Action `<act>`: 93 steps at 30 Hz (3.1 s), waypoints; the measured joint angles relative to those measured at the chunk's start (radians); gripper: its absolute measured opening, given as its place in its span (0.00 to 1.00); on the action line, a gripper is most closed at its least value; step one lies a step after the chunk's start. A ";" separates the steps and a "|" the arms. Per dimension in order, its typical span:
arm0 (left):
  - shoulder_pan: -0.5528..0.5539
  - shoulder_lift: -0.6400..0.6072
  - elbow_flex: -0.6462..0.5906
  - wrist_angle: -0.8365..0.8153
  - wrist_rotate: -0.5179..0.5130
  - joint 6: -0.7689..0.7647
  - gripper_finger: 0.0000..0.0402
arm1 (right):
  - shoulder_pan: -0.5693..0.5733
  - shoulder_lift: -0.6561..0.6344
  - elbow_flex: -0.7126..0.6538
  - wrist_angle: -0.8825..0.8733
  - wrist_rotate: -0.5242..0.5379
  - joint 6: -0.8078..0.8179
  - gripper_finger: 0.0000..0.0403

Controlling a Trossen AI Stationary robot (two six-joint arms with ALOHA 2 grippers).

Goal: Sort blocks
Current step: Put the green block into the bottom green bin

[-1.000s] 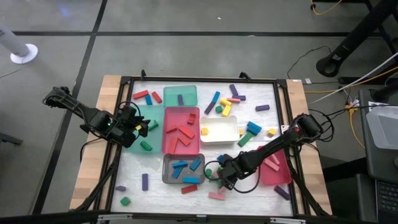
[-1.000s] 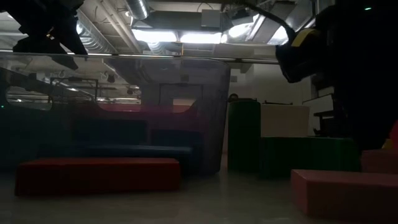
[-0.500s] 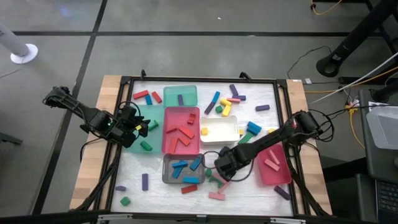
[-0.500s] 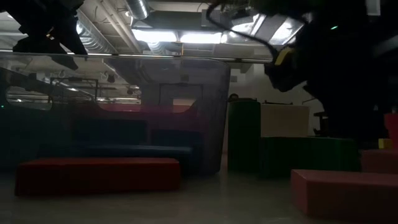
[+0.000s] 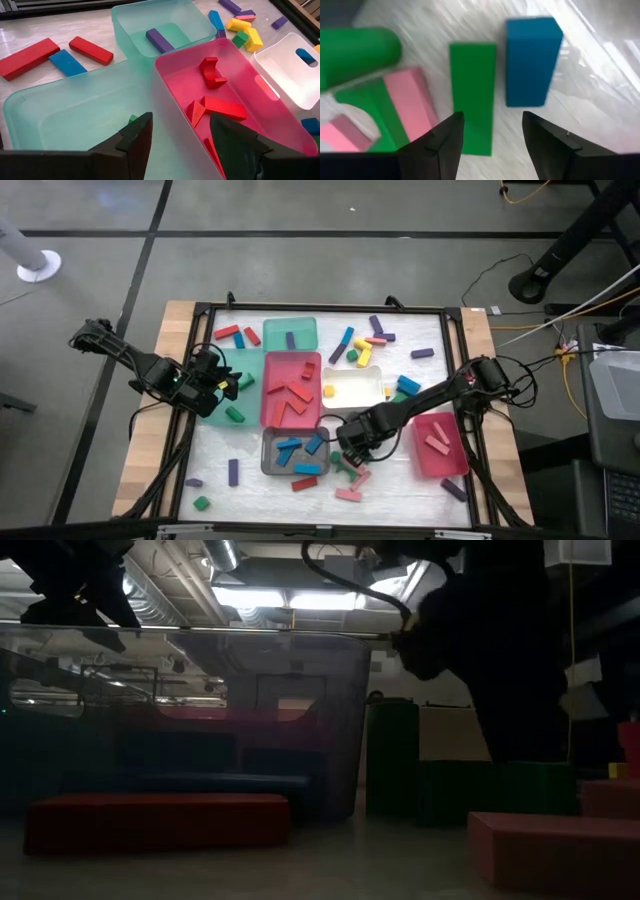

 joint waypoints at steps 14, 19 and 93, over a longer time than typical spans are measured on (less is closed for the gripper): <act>0.000 0.000 0.000 0.000 0.000 0.003 0.46 | 0.002 -0.001 0.003 0.081 0.046 0.000 0.50; 0.000 0.000 0.000 0.000 0.000 0.003 0.46 | 0.002 0.022 0.003 0.085 0.059 0.000 0.50; 0.000 -0.153 0.135 0.000 0.106 0.346 0.46 | -0.341 0.542 0.624 1.197 0.258 -0.496 0.49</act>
